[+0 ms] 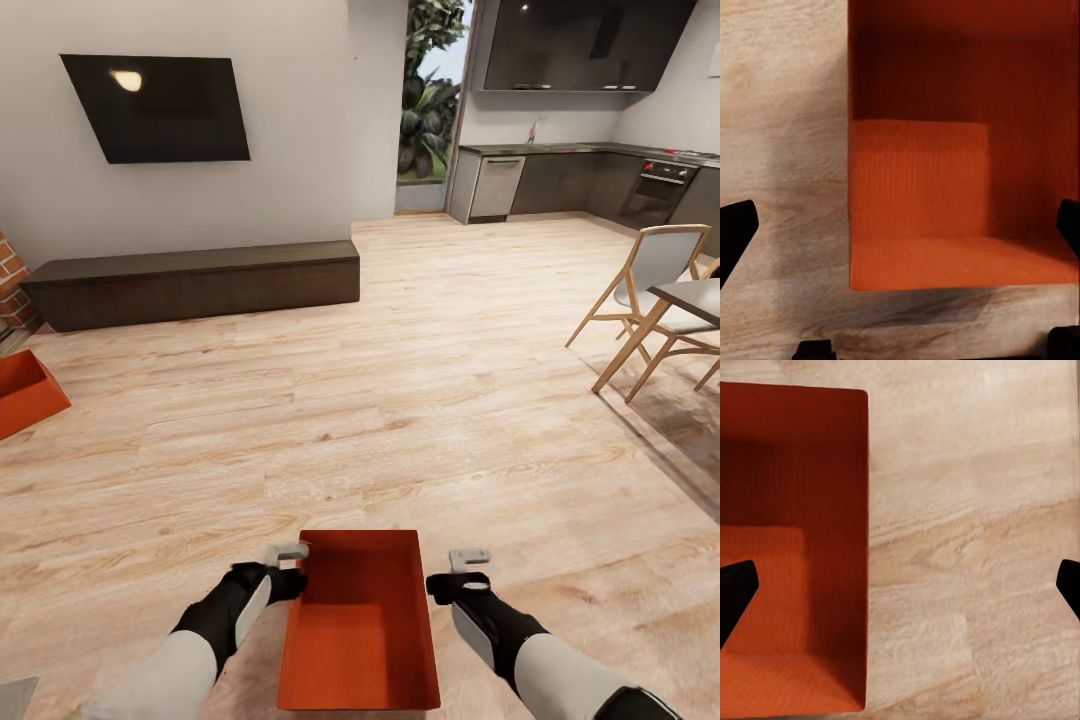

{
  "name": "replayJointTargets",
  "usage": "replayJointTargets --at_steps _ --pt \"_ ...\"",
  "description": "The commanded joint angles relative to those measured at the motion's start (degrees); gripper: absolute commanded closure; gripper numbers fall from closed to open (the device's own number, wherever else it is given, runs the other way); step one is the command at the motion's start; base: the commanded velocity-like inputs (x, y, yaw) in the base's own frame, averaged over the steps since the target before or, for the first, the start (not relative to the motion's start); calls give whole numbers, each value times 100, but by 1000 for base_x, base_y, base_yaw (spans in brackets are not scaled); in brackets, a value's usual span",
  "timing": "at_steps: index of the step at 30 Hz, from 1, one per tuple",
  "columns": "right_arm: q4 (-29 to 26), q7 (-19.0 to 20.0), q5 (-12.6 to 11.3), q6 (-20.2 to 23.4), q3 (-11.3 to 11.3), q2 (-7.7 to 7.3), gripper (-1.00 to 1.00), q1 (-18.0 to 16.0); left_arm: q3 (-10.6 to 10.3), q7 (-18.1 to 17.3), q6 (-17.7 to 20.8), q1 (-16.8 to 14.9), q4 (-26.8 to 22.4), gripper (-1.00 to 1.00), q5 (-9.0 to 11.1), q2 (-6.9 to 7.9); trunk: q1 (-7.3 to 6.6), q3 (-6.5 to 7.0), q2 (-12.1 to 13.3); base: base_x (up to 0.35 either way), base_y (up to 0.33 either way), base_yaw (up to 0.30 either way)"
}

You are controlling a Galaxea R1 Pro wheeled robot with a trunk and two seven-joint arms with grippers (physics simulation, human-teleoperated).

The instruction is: Move the two storage containers from the living room to the garage. In the garage, place one container on the floor and stack the other container on top of it (either order is fine).

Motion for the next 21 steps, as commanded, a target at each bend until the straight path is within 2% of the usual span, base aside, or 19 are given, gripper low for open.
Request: replayJointTargets --at_steps 1,2,3,5,6,10,16,21 --pt "228 -71 -151 -251 48 98 -100 -6 -5 37 -247 -137 307 -100 30 -92 0 -4 -2 0 0 0" --pt "409 -82 -223 -439 51 184 -100 -8 -8 87 -427 -187 461 -100 30 -137 0 -4 -2 0 0 0" --pt "638 -92 -299 -669 53 312 -100 -8 -22 431 -623 -233 659 -100 16 -206 0 -4 -2 0 0 0" --pt "761 -97 -339 -793 55 385 -100 -9 -39 706 -726 -258 816 -100 -54 -250 0 -4 -2 0 0 0" --pt "847 -100 -367 -881 56 438 -100 -9 -62 899 -808 -274 997 -100 -278 -284 0 -4 -2 0 0 0" --pt "884 -101 -382 -924 56 467 -100 -9 -50 1001 -883 -282 1088 -100 -633 -351 0 -4 -2 0 0 0" --pt "889 -98 -363 -940 62 625 -100 -9 -38 1056 -849 -277 1058 -100 -672 -359 0 -4 -2 0 0 0" --pt "885 -93 -359 -931 65 639 -100 -9 -28 1064 -840 -275 998 -100 -693 -356 0 -4 -2 0 0 0"
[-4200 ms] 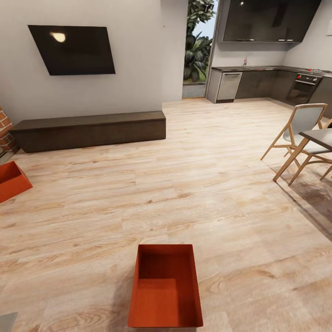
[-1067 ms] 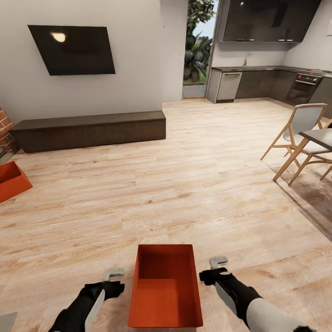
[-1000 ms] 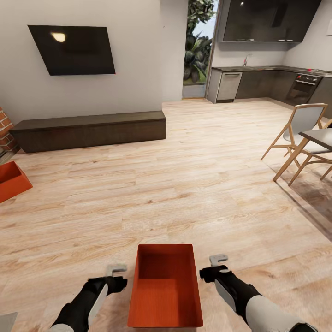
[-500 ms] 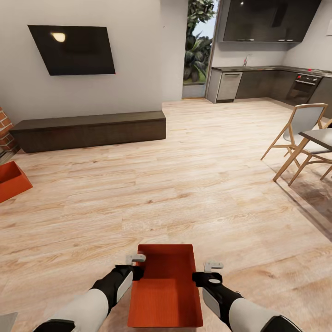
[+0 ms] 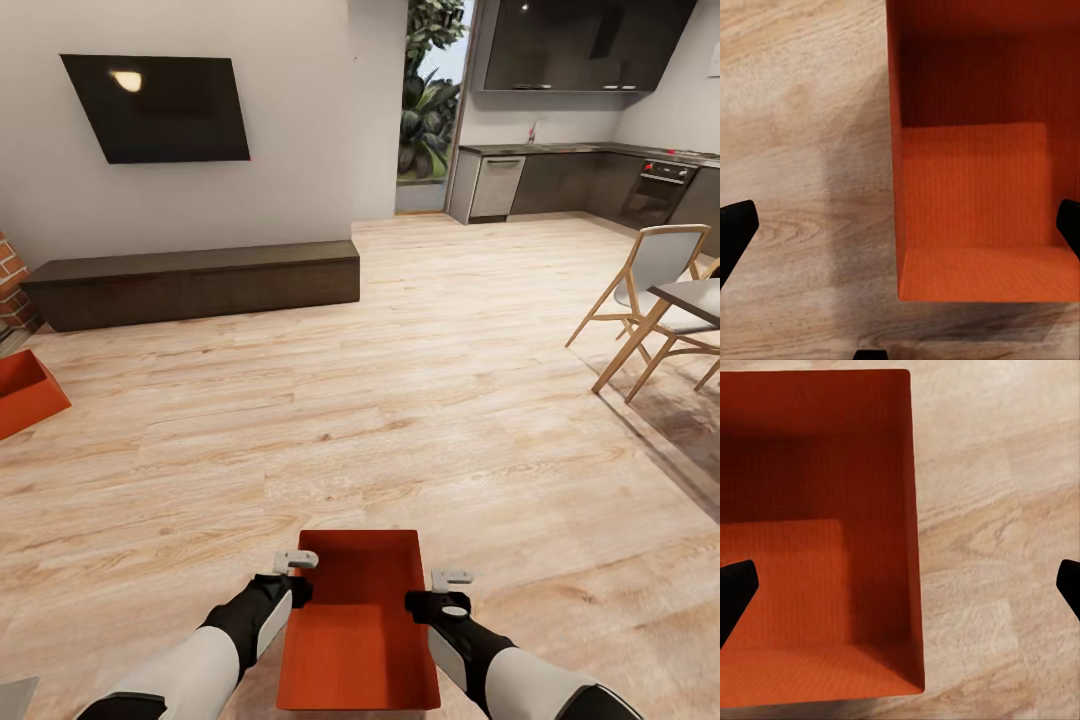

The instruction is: Move the two storage containers from the living room to the garage. In the garage, place one container on the floor and stack the other container on top of it (either order is fine).

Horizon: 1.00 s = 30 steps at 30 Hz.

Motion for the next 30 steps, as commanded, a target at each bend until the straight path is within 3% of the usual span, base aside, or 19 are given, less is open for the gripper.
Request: replayJointTargets --at_steps 1,5,8,17,30 --pt "2 -19 -60 -12 46 0 -100 -3 -2 13 38 0 -13 -100 -29 -2 0 -4 -2 0 0 0" --pt "-161 -55 -44 960 65 -34 -100 -3 -21 -32 434 0 -26 -100 16 4 0 -4 -2 0 0 0" --pt "-506 -318 -47 1703 66 -56 -100 -3 0 -60 1500 0 -241 -100 41 2 0 -4 -2 0 0 0" --pt "-595 -427 -47 2152 72 -63 -100 -23 29 -66 1576 0 -294 -100 47 21 0 -4 -2 0 0 0" --pt "-607 -430 -55 2003 64 -68 -100 -56 39 -56 1304 0 -362 -100 39 27 0 -4 -2 0 0 0"
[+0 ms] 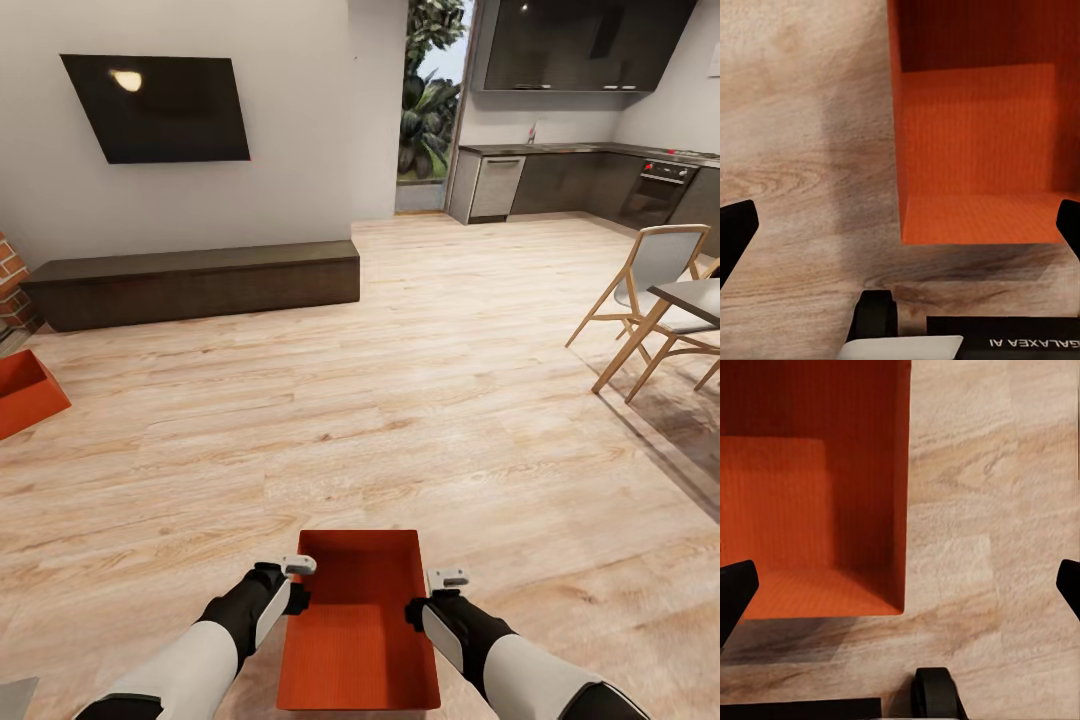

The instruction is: Move the two storage containers from the living room to the garage. In the garage, place one container on the floor and stack the other container on top of it (either order is fine).

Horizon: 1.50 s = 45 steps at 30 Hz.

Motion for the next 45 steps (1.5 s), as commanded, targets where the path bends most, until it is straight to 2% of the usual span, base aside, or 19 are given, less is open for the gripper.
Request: replayJointTargets --at_steps 1,9,28,45 --pt "-11 -37 -44 -7 48 -4 -100 -3 3 19 27 -1 -14 -100 -22 -3 0 -4 -2 0 0 0" --pt "-12 -34 -45 -71 47 -7 -100 -3 12 57 37 -1 -154 -100 -18 -5 0 -4 -2 0 0 0" --pt "-19 -29 -45 -90 40 -34 -100 -3 6 -13 56 -1 -162 -100 -13 4 417 -346 -764 0 0 0" --pt "7 -29 -45 -160 42 -41 -100 -281 -35 10 38 -1 -184 -100 -22 -12 790 -651 -1446 0 0 0"
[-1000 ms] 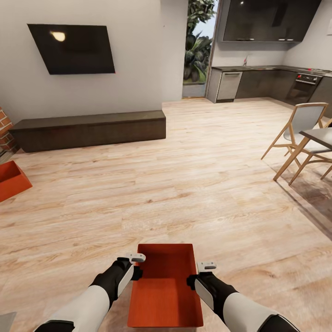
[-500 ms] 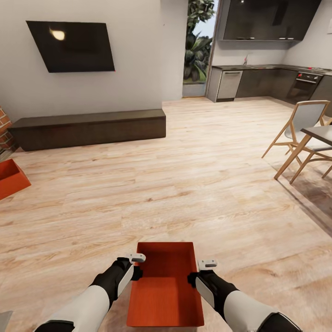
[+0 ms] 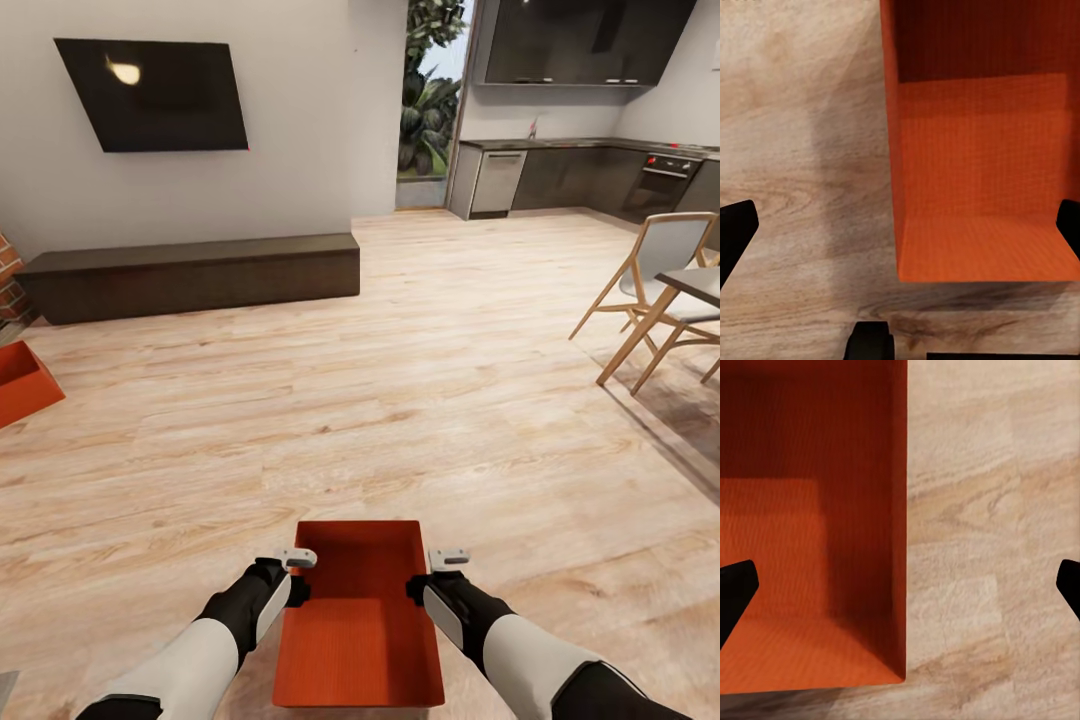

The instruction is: Move the two storage containers from the living room to the garage. In the garage, place one container on the floor and stack the other container on top of it (either order is fine).

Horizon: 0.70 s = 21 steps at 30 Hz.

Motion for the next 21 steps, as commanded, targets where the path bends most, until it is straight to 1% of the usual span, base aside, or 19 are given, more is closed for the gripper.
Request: replayJointTargets --at_steps 1,2,5,16,19,21 --pt "3 -36 -39 34 49 0 -100 -4 -3 15 32 -1 -11 -100 -22 -2 22 -23 -44 0 0 0" --pt "16 -36 -41 34 49 2 -100 -5 -4 24 30 -1 -19 -100 -22 -2 44 -41 -84 0 0 0" --pt "45 -33 -47 34 46 9 -100 -6 20 45 34 -1 -167 -100 -22 4 44 -41 -84 0 0 0" --pt "66 -28 -61 54 37 6 -100 -6 6 66 20 -1 -277 -100 -22 14 286 -238 -525 0 0 0" --pt "67 -16 -64 128 42 5 -100 -6 4 68 14 -1 -277 -100 -22 14 352 -292 -645 0 0 0" --pt "67 12 -65 303 44 1 -100 -6 2 69 12 -1 -277 -100 -22 13 395 -328 -725 0 0 0"
